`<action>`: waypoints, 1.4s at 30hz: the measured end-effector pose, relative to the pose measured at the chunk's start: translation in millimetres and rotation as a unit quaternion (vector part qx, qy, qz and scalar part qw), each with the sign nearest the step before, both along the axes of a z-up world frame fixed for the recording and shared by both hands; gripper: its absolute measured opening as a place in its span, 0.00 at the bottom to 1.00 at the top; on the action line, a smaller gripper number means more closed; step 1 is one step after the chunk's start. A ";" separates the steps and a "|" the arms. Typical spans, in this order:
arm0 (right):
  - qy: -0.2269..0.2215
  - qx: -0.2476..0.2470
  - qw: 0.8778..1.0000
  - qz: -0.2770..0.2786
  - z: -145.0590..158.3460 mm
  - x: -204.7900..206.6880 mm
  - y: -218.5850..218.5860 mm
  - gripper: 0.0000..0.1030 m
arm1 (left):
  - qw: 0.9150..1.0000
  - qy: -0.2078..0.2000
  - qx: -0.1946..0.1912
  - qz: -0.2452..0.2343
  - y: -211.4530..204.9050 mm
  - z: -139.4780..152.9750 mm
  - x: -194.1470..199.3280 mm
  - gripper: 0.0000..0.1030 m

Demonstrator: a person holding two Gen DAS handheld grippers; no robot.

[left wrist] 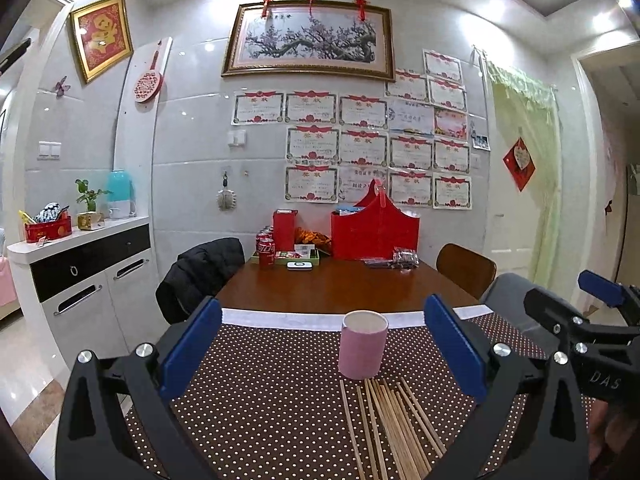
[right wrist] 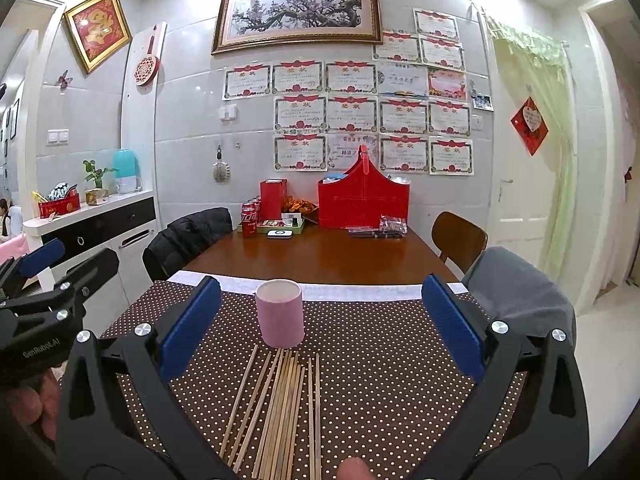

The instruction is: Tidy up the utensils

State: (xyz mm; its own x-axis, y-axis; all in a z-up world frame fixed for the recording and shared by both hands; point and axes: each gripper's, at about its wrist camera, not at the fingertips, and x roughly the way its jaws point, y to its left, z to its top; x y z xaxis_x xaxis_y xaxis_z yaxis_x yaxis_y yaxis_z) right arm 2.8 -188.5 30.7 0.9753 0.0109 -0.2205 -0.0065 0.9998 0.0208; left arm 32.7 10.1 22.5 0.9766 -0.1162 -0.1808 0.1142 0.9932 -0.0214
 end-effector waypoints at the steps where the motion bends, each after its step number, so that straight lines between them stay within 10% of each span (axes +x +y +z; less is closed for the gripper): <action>1: 0.001 0.000 1.000 0.001 -0.2 1.5 -0.2 0.95 | 1.000 0.004 0.001 -0.001 -0.5 -1.4 2.0 0.96; 11: 0.079 0.005 0.997 0.025 -36.9 46.9 -14.8 0.95 | 0.991 0.135 0.018 -0.014 -1.2 -55.6 61.1 0.96; 23: 0.240 0.015 0.970 0.033 -131.8 108.9 -42.2 0.95 | 0.943 0.326 0.071 -0.009 -15.5 -176.3 139.3 0.96; 37: 0.335 -0.020 0.940 0.068 -192.8 144.4 -38.5 0.95 | 0.924 0.373 0.085 -0.021 -29.1 -218.2 188.7 0.96; 42: 0.354 -0.037 0.932 0.071 -203.5 158.8 -30.5 0.77 | 0.924 0.374 0.076 -0.023 -27.0 -215.0 198.8 0.96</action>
State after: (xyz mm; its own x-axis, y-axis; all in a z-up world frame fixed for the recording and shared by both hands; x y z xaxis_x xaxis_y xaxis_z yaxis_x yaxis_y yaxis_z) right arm 161.6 -218.9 -172.8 0.5743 0.0876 -0.8140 -0.1494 0.9888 0.0010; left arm 231.5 -16.9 -192.5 0.5661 -0.0727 -0.8211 0.1669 0.9856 0.0277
